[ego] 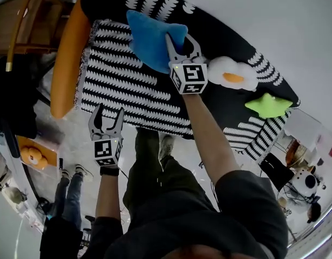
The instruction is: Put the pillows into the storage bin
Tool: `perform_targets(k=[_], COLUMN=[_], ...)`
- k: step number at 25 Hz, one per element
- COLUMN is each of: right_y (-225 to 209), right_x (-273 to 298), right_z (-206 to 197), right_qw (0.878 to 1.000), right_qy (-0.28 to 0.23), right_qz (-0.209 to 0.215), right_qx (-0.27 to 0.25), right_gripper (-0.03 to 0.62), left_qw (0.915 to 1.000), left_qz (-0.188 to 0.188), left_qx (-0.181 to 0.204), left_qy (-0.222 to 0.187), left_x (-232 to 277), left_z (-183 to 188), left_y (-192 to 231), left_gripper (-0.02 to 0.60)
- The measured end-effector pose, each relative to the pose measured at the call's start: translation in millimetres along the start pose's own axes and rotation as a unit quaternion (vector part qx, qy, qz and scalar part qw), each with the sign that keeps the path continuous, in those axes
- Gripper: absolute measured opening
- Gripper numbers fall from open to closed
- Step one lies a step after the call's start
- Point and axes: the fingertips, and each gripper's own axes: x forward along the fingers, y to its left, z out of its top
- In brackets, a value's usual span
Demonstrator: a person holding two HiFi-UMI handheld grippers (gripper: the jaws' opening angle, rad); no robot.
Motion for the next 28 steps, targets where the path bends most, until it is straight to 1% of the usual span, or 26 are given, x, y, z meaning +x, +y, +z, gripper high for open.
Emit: perform_targets(k=[4,7,10,14,17,21,25,28], right_y=[-30,-60,-96,-147,-186,-230,-263,-279], right_x=[-47,-89,-135,-205,-266,-361,-464,-539], right_z=[41,65,82,98,102,97,78,55], right_qw=[0.999,0.996,0.992,0.981,0.969,0.95,0.928,0.909], right_qy=[-0.033,-0.05,-0.064,-0.079,-0.09,-0.102,-0.11,-0.116], right_qz=[-0.038,-0.07,-0.109,-0.172,-0.228,-0.29,-0.349,-0.393], right_qx=[0.018,0.023,0.027,0.033,0.04,0.05,0.063,0.076], right_gripper=[0.127,0.127,0.127,0.127,0.127,0.129,0.129,0.129], left_qw=[0.999,0.9966,0.992,0.9825,0.9708,0.953,0.932,0.9143], left_qz=[-0.032,-0.06,-0.094,-0.143,-0.186,-0.235,-0.281,-0.308], left_qx=[0.029,0.052,0.078,0.114,0.146,0.187,0.225,0.257], left_qy=[-0.011,-0.02,-0.029,-0.036,-0.038,-0.039,-0.047,-0.054], left_x=[10,20,31,40,48,46,33,22], left_z=[33,58,82,107,120,125,123,121], left_y=[-22,-49,-84,-139,-187,-265,-347,-402], left_gripper=[0.301,0.301,0.301,0.301,0.299,0.299,0.299,0.298])
